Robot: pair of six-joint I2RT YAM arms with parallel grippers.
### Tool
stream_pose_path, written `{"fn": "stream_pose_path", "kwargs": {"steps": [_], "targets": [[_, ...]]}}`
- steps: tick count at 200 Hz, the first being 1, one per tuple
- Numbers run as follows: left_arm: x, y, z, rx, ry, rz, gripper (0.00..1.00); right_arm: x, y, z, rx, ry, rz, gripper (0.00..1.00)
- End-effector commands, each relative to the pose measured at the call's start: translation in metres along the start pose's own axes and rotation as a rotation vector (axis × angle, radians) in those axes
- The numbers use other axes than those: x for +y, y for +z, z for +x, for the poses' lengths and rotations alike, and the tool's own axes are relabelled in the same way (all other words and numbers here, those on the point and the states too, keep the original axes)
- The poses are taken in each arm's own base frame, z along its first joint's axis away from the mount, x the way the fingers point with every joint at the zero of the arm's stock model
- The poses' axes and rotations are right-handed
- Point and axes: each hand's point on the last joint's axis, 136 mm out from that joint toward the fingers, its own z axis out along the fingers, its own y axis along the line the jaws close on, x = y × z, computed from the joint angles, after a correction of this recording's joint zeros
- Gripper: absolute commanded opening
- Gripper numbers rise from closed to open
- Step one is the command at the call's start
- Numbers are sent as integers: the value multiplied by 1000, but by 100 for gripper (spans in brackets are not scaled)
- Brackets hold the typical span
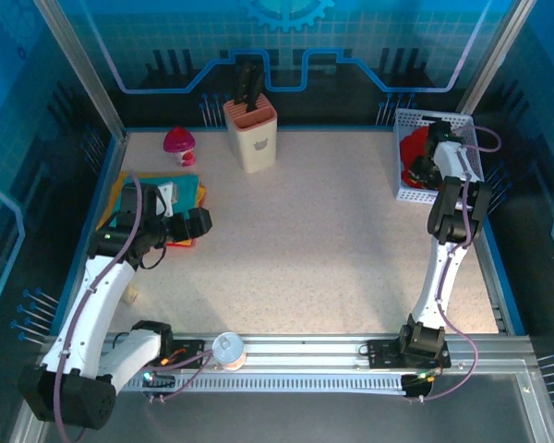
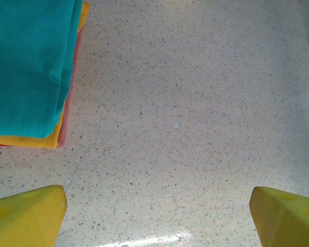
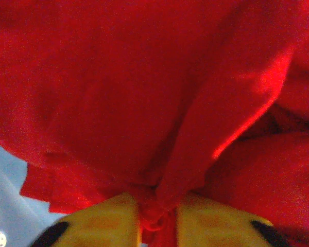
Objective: Fold and stack the t-shirts
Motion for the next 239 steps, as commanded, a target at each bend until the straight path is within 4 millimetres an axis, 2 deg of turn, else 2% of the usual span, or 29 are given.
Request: {"fn": "stream_pose_path", "kwargs": {"steps": [1, 12, 42, 61, 90, 126, 144, 154, 168, 180, 200, 239], "targets": [[-7, -1, 3, 16, -25, 31, 93, 2, -25, -5, -25, 11, -53, 9], [-9, 0, 2, 13, -34, 44, 93, 2, -47, -12, -79, 15, -70, 0], [-13, 4, -2, 9, -44, 61, 93, 5, -108, -27, -255, 13, -123, 0], [-15, 4, -5, 12, -41, 63, 93, 6, -139, -26, -331, 0, -150, 0], [-20, 1, -10, 1, -38, 75, 93, 13, -178, -15, -408, -51, -179, 0], [-24, -2, -13, -13, -45, 89, 93, 34, -233, 15, -518, -185, -219, 0], [-26, -3, -14, -17, -56, 97, 93, 45, -266, 38, -567, -247, -248, 0], [-27, -2, -14, -16, -64, 105, 93, 54, -291, 52, -620, -297, -288, 0], [-30, -3, -15, -19, -68, 118, 93, 69, -325, 77, -681, -388, -342, 0], [-30, -4, -16, -22, -62, 117, 93, 81, -345, 103, -698, -479, -402, 0], [-28, -7, -19, -34, -46, 101, 93, 100, -365, 155, -685, -615, -531, 0], [-30, -10, -20, -41, -69, 106, 93, 144, -385, 259, -530, -865, -830, 0]]}}
